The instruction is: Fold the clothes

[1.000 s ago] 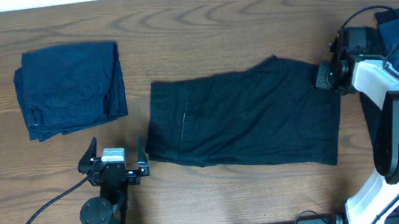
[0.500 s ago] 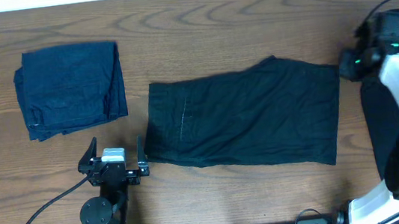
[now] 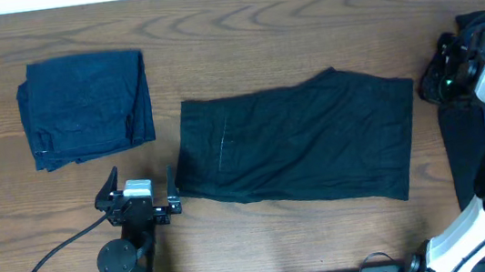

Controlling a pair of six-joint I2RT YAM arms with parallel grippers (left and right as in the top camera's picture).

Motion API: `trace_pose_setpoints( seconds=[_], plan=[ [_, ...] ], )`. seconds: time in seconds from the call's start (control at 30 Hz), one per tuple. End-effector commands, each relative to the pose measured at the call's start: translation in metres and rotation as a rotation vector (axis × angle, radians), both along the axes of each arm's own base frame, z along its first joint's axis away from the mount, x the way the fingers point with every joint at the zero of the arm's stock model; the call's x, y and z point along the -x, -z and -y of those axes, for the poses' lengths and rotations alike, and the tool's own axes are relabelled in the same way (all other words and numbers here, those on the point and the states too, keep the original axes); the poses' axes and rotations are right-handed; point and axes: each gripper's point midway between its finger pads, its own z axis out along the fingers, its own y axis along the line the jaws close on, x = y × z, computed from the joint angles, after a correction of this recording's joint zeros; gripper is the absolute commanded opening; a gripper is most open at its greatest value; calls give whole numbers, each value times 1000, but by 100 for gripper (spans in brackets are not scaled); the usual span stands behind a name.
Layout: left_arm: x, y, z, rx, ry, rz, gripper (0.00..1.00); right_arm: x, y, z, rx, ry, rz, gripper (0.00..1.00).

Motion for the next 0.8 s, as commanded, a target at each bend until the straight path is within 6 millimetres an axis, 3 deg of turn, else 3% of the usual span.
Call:
trace_pose_setpoints(
  seconds=[0.0,0.1,0.3,0.47,0.57,0.67,0.77],
  plan=[
    [1,16,-1,-9,-5,-49,98,21,28,30,96,45,-116,2],
    [1,15,-1,-9,-5,-48,98,41,41,50,141,121,-200,1],
    [1,16,-1,-9,-5,-49,98,67,40,88,127,318,-233,2],
    [1,15,-1,-9,-5,-48,98,59,37,89,-5,343,-148,15],
    [1,16,-1,-9,-5,-49,98,49,32,83,-70,324,-94,32],
    [1,16,-1,-9,-5,-49,98,38,20,70,-123,236,-46,40],
    [1,15,-1,-9,-5,-48,98,29,-4,59,-162,195,-3,48]
  ],
)
